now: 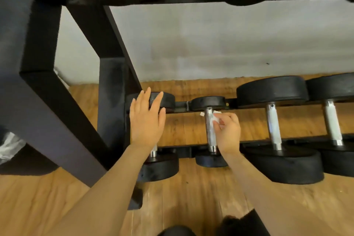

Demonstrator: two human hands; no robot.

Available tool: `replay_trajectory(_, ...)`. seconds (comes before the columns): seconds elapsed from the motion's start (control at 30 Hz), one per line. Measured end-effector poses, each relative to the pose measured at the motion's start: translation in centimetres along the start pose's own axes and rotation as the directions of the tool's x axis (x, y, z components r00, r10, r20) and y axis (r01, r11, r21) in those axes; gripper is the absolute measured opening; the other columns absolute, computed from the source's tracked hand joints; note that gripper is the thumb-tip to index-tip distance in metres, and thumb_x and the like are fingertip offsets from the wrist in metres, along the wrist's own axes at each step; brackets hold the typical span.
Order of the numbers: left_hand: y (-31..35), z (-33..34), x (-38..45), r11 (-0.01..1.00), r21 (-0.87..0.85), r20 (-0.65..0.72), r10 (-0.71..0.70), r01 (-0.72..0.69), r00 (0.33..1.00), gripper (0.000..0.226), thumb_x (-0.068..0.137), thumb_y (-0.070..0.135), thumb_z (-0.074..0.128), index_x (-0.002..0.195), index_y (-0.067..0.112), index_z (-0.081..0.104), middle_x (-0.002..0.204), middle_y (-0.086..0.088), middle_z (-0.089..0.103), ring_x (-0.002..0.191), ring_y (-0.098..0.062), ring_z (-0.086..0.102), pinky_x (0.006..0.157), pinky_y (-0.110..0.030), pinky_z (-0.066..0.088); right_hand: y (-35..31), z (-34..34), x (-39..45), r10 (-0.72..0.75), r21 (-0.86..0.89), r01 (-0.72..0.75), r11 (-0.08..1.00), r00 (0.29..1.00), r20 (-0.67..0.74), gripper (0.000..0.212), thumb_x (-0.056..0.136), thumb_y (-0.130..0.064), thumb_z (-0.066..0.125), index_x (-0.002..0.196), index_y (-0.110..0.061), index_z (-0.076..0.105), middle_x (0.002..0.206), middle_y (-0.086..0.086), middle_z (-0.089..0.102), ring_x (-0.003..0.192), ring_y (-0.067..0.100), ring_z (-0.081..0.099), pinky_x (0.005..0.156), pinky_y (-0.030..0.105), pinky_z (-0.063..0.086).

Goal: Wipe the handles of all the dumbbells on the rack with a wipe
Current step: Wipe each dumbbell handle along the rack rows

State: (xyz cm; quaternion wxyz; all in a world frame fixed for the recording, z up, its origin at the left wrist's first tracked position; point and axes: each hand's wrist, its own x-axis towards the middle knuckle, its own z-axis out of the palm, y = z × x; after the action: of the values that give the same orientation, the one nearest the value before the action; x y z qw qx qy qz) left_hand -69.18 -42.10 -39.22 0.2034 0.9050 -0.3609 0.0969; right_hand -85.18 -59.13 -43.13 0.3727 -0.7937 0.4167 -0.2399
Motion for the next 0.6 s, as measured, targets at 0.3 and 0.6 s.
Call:
replay_trajectory(0.3,-0.4,3.8,0.1,1.0,0.019,-0.188,0.02,-0.017,0.982,0.05,0.097,0.035,0.031,0.138,0.018,0.054,0.154,-0.015,0.037,0.145,-0.034,0.025,0.117,-0.05,0.019,2.3,2.5,1.3,-0.039,0.126,0.053,0.991,0.993,-0.107,0.019,0.093,-0.014,0.06,0.11,-0.01,0.066,0.104,-0.009,0.051,0.092,0.003,0.055,0.077,-0.001,0.037)
replay_trajectory(0.6,-1.3,4.7,-0.1,0.993,0.089,-0.29,0.106,-0.084,0.951,0.045,0.095,0.026,0.044,0.139,0.018,0.052,0.153,-0.016,0.038,0.144,-0.035,0.028,0.113,-0.052,0.024,3.2,2.6,0.9,-0.147,0.034,0.152,0.988,0.981,-0.124,0.02,0.09,-0.015,0.065,0.109,-0.011,0.069,0.105,-0.006,0.058,0.093,0.001,0.054,0.083,0.005,0.042)
